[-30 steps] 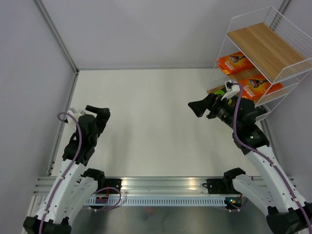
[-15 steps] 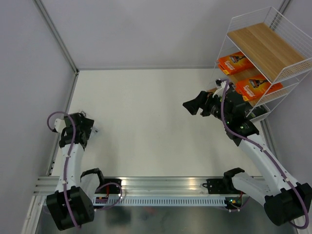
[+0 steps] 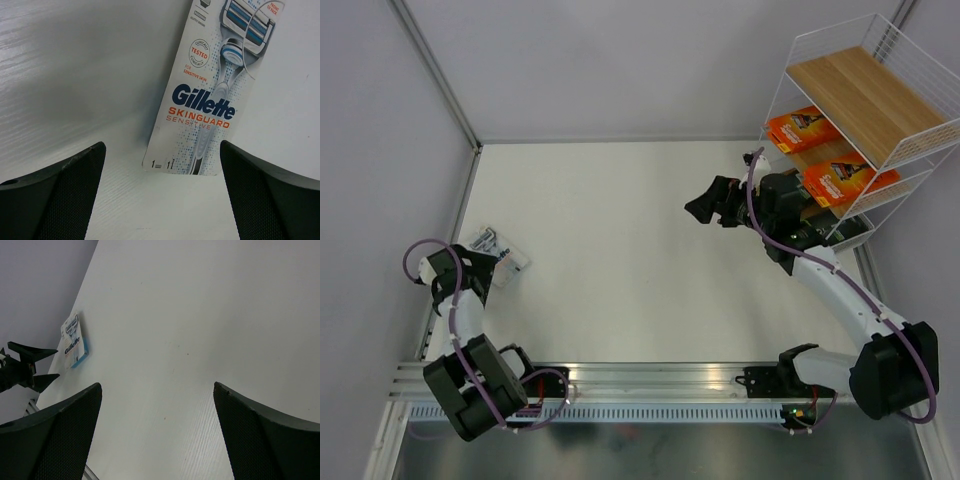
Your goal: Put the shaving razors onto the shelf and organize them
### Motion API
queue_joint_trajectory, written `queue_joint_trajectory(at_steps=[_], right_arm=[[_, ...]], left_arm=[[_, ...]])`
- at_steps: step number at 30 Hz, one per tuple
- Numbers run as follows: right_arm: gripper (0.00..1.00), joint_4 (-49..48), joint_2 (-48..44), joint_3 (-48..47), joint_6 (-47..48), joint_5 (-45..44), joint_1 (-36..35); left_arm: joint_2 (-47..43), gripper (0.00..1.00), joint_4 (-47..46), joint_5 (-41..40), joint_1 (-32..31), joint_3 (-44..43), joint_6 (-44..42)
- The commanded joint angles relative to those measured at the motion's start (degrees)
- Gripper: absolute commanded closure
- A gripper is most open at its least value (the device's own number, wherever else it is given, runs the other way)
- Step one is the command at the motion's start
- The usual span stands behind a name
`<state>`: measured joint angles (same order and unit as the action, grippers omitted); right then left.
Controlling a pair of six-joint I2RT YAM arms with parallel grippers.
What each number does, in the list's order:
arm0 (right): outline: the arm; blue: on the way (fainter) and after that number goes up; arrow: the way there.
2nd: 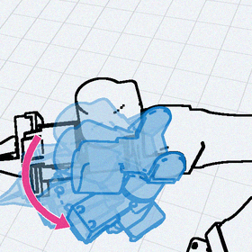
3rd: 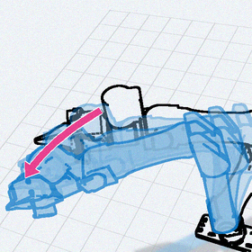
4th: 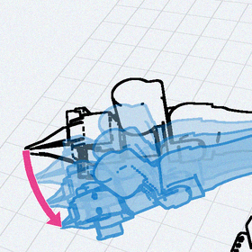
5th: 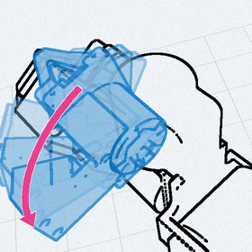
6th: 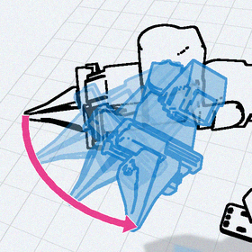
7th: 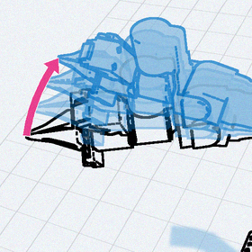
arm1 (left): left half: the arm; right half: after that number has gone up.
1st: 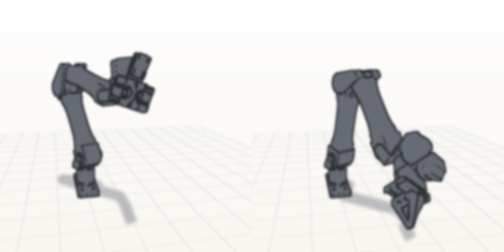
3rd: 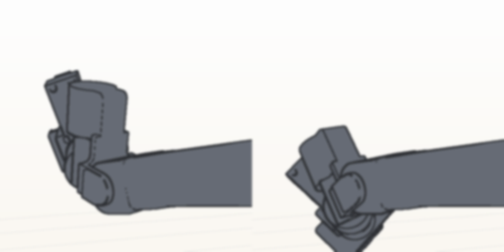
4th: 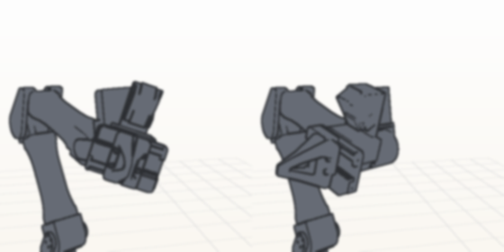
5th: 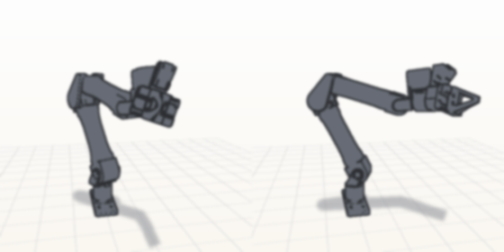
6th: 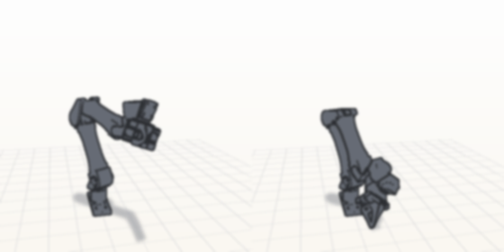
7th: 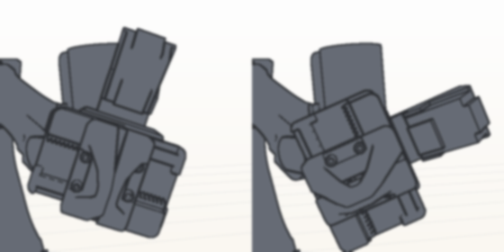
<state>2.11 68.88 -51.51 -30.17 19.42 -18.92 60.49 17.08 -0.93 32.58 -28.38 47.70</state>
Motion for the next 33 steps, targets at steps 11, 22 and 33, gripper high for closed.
queue_joint_trajectory(at_steps=[11,22,33], right_arm=[[0.02,-4.22,1.25,-4.75,-0.76,-0.78,-0.33],[0.02,-3.96,2.92,-5.1,0.02,-1.84,-0.24],[0.02,-4.39,6.17,-5.71,1.61,-3.25,-0.33]], left_arm=[[11.14,0.04,-22.87,16.74,5.92,4.12,-6.39],[17.47,0.1,-29.04,14.83,5.74,3.95,-8.14],[23.44,0.36,-38.69,25.36,5.83,2.54,-11.67]])
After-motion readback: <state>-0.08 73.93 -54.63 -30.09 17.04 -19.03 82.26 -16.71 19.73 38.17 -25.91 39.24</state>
